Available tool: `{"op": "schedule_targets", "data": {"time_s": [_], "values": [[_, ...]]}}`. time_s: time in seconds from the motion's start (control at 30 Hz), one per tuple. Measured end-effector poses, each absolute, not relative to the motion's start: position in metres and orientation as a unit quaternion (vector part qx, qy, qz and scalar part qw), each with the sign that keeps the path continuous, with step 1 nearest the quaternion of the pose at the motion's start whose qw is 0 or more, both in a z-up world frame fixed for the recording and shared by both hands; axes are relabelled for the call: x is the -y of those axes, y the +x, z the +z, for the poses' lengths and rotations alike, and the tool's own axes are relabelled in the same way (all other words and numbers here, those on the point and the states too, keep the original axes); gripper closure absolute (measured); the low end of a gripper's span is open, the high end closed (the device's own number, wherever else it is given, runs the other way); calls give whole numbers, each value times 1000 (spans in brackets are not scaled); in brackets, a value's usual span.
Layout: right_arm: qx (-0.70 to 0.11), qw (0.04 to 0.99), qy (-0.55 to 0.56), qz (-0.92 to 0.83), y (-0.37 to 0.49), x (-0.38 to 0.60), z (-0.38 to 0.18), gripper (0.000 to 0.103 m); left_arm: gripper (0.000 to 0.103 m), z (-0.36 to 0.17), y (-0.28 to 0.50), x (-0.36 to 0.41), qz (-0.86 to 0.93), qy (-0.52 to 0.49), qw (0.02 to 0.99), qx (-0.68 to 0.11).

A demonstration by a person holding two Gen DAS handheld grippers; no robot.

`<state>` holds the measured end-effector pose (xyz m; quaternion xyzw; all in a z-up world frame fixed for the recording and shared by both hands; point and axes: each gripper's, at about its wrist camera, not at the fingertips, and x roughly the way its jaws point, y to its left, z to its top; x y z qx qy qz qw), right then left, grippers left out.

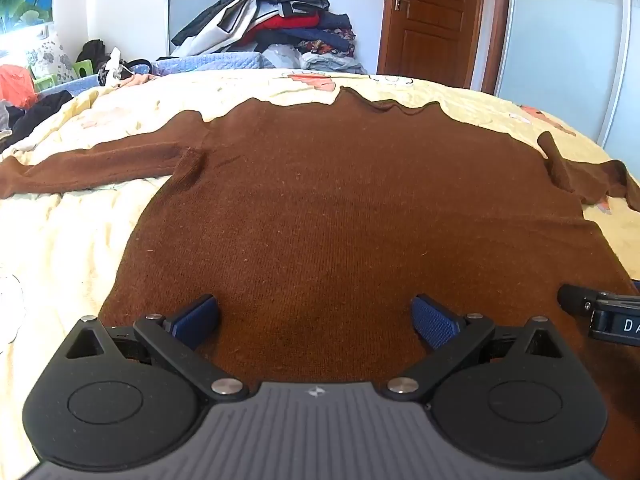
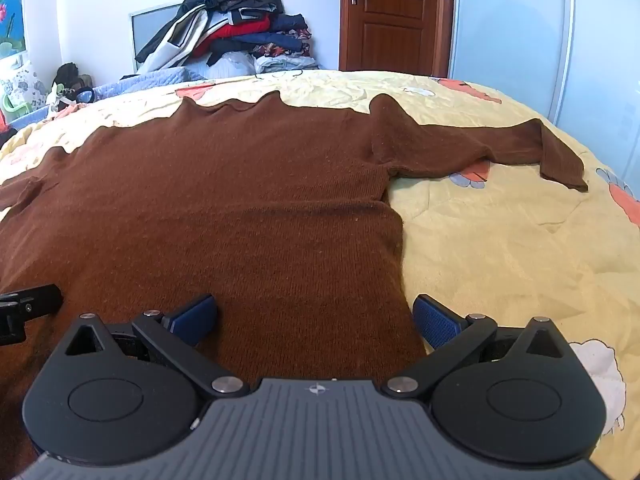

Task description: Fold small clothes

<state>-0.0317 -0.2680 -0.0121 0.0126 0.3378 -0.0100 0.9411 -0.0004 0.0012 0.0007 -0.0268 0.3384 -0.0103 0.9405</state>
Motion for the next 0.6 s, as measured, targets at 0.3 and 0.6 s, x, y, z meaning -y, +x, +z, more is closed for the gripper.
{"op": "schedule_targets", "data": {"time_s": [0.3,0.6], "values": [[-333,943,18,-8,-32,269,-12,0,0,1,-1,0,-7,-18,940,-341],[-335,942,16,-9,-32,269,-12,0,0,2,0,2,-2,-4,939,-345]]}}
